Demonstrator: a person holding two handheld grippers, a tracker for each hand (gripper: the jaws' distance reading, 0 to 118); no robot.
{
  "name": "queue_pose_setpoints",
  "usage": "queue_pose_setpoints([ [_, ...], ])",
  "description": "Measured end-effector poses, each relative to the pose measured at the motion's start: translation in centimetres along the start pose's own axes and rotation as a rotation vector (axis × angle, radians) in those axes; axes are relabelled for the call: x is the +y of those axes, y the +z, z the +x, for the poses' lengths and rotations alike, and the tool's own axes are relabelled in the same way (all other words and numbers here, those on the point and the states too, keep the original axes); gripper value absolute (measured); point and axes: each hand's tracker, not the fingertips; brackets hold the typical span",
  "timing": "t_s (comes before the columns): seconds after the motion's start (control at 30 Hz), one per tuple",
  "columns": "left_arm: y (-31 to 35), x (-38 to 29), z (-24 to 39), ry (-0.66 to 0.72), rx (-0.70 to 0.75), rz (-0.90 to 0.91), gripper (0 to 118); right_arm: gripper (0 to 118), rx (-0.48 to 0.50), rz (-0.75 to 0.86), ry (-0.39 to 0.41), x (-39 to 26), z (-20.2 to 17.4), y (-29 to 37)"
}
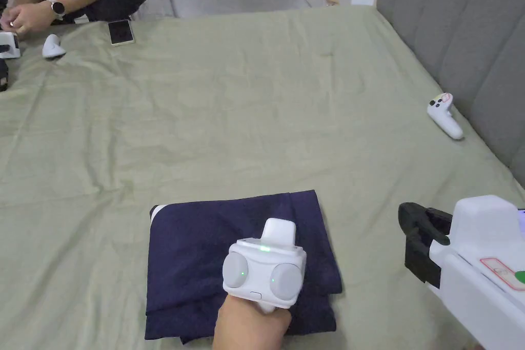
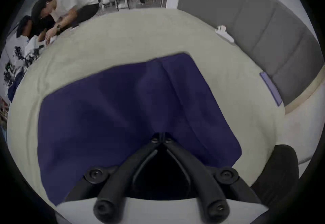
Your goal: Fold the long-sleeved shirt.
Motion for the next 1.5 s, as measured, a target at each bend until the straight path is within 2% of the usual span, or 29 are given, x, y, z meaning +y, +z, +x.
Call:
queue_pose_setpoints([
  [0.17, 0.7, 0.5, 2.0, -0.010, 0.013, 0.025, 2, 0, -0.024, -0.013, -0.015, -0.4, 0.9, -0.3],
  [0.3, 0.7, 0.1, 3.1, -0.036, 0.022, 0.051, 2, 0, -0.008, -0.017, -0.010, -0.4, 0.3, -0.5],
  [0.4, 4.1, 0.9, 2.0, 0.064, -0.143, 0.117, 2, 0, 0.003, -0.020, -0.003, -0.4, -0.3, -0.6],
  [0.53, 13.8, 2.2, -2.5, 0.088, -0.063, 0.409, 2, 0, 0.011, -0.001, -0.005, -0.1, -0.9, -0.7],
  [0.67, 21.6, 1.7, -9.3, 0.188, -0.063, 0.668, 2, 0, 0.081, 0.108, -0.070, 0.7, -2.0, -0.7],
  [0.7, 23.3, 0.7, -10.4, 0.196, -0.009, 0.741, 2, 0, 0.081, 0.132, -0.064, 0.8, -2.6, -0.7],
  [0.77, 25.8, -1.5, -11.3, 0.179, 0.292, 0.874, 2, 0, 0.095, 0.155, -0.069, 1.0, -3.7, -0.6],
  [0.8, 26.2, -2.6, -11.7, 0.196, 0.377, 0.893, 2, 0, 0.097, 0.166, -0.070, 1.1, -4.3, -0.5],
  [0.87, 26.7, -4.3, -12.9, 0.257, 0.413, 0.912, 2, 0, 0.087, 0.204, -0.040, 1.1, -5.5, -0.3],
  [1.0, 25.5, -6.2, -14.3, 0.291, 0.397, 0.790, 2, 0, 0.130, 0.183, -0.035, 1.2, -7.2, -0.8],
  [1.07, 25.1, -6.5, -14.6, 0.297, 0.394, 0.773, 2, 0, 0.145, 0.155, 0.000, 1.5, -7.7, -1.4],
  [1.13, 24.8, -6.6, -15.1, 0.291, 0.364, 0.740, 2, 0, 0.240, 0.026, 0.023, 2.6, -7.7, -3.2],
  [1.27, 23.4, -6.5, -16.3, 0.301, 0.321, 0.641, 2, 0, 0.466, -0.313, -0.120, 3.0, -6.2, -10.5],
  [1.3, 23.0, -6.6, -16.4, 0.303, 0.320, 0.632, 3, 0, 0.460, -0.360, -0.157, 2.3, -5.9, -12.5],
  [1.4, 22.0, -7.2, -16.9, 0.321, 0.309, 0.601, 2, 0, 0.412, -0.479, -0.125, -0.7, -5.9, -17.0],
  [1.43, 21.7, -7.4, -16.9, 0.326, 0.305, 0.592, 2, 0, 0.446, -0.486, -0.147, -1.7, -5.7, -17.9],
  [1.47, 21.4, -7.6, -17.1, 0.332, 0.297, 0.573, 2, 0, 0.489, -0.525, -0.215, -2.8, -5.4, -19.1],
  [1.5, 21.0, -7.8, -17.1, 0.326, 0.291, 0.551, 2, 0, 0.480, -0.568, -0.275, -3.9, -5.2, -20.1],
])
